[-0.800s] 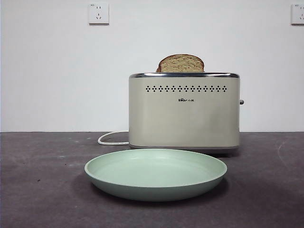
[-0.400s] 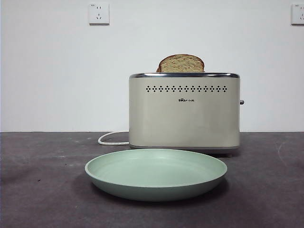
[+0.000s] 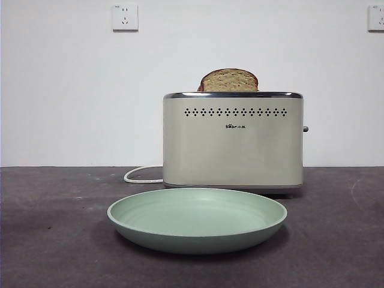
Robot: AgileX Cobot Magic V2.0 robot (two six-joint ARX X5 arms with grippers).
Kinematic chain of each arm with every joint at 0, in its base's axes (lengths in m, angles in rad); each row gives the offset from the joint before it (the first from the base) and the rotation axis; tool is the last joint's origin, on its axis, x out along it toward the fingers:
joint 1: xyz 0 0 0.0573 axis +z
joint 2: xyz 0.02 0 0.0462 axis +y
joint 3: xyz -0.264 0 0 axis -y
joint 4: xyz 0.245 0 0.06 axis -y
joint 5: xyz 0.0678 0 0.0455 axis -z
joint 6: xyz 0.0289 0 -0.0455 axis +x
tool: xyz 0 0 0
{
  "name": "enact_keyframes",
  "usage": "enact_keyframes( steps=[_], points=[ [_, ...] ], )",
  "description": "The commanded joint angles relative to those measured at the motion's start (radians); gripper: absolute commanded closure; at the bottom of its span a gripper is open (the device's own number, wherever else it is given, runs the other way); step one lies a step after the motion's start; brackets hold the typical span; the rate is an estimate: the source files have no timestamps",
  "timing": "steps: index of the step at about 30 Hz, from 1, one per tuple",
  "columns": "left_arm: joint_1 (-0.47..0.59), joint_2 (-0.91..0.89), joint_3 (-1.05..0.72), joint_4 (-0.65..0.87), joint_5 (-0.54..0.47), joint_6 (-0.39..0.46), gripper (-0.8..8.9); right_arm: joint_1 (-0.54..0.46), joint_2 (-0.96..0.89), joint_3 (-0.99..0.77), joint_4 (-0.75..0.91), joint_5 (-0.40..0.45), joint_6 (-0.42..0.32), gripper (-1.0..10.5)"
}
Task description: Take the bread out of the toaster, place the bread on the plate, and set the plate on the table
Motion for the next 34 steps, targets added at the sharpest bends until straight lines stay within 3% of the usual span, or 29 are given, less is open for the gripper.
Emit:
enact_keyframes(
  steps=[1, 8, 10, 11, 13, 15, 26, 34],
  points=[
    [0.001, 0.014, 0.031, -0.030, 0.013, 0.045, 8.21, 0.006, 0.014, 0.021, -0.042, -0.028, -0.059, 9.6],
    [0.001, 0.025, 0.056, -0.045, 0.013, 0.059, 8.12, 0.006, 0.018, 0.021, -0.074, -0.029, -0.076, 9.3],
    [0.002, 0.025, 0.056, -0.045, 0.013, 0.058, 7.64, 0.006, 0.018, 0.021, -0.074, -0.029, -0.075, 8.1],
    [0.002, 0.025, 0.056, -0.045, 0.013, 0.058, 6.92, 0.006, 0.018, 0.021, -0.074, -0.029, -0.072, 7.2],
    [0.002, 0.025, 0.056, -0.045, 0.013, 0.058, 4.23, 0.006, 0.018, 0.021, -0.074, -0.029, -0.064, 4.9],
    [0.002, 0.025, 0.056, -0.045, 0.013, 0.058, 2.27, 0.006, 0.018, 0.021, -0.074, -0.029, -0.061, 3.6],
    [0.001, 0.043, 0.056, 0.007, 0.039, 0.060, 2.15, 0.006, 0.019, 0.021, -0.082, -0.029, -0.060, 3.4],
    [-0.017, 0.184, 0.056, 0.241, 0.119, 0.059, 2.15, 0.006, 0.031, 0.021, -0.083, -0.029, -0.053, 3.4]
  ],
)
